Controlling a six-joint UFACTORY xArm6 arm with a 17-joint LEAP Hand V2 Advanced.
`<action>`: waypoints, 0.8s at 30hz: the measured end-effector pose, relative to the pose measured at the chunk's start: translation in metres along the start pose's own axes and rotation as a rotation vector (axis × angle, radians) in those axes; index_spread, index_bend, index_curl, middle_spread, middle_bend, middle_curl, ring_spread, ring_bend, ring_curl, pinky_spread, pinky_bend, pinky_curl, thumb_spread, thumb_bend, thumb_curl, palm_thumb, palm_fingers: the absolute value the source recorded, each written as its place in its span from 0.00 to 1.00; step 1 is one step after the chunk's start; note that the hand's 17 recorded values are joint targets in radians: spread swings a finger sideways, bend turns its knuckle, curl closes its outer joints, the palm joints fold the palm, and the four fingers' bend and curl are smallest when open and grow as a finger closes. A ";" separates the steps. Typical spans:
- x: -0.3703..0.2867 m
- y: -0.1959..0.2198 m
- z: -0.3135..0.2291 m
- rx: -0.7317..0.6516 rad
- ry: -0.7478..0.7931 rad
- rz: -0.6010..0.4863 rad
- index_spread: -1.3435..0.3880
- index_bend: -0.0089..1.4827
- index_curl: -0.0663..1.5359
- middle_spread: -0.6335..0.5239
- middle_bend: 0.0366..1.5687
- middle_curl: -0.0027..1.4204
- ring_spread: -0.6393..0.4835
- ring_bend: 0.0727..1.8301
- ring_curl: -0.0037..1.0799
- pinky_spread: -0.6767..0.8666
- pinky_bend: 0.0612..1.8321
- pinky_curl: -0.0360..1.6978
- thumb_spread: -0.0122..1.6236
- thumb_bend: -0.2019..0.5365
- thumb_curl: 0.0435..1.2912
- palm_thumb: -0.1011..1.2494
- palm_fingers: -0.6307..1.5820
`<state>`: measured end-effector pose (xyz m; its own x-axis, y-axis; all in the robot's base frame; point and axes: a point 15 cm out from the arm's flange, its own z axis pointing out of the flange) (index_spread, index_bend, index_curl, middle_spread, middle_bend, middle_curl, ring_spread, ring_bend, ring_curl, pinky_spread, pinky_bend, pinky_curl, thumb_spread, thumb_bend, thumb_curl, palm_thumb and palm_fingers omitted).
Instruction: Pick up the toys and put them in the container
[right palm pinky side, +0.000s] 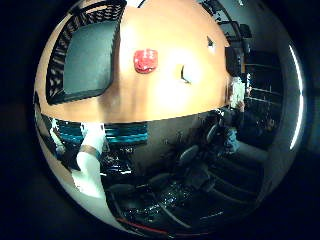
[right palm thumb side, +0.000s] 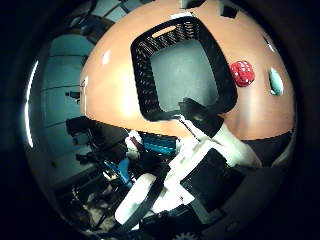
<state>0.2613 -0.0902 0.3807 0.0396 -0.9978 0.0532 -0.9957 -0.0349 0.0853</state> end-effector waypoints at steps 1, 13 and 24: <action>0.000 0.000 0.000 0.000 0.000 0.000 0.54 0.13 0.27 0.45 0.11 0.28 0.57 0.17 0.20 0.68 0.16 0.13 0.72 0.25 0.18 0.60 0.47; 0.081 -0.003 0.009 0.060 0.006 0.179 0.53 0.12 0.26 0.41 0.12 0.28 0.54 0.17 0.21 0.67 0.14 0.13 0.72 0.25 0.19 0.59 0.49; 0.240 0.001 0.012 0.060 0.000 0.385 0.54 0.12 0.25 0.44 0.12 0.27 0.59 0.14 0.20 0.67 0.15 0.14 0.71 0.24 0.18 0.53 0.46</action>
<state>0.2690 -0.3299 0.3812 -0.3383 -0.9384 0.0702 -0.9407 0.3392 0.0002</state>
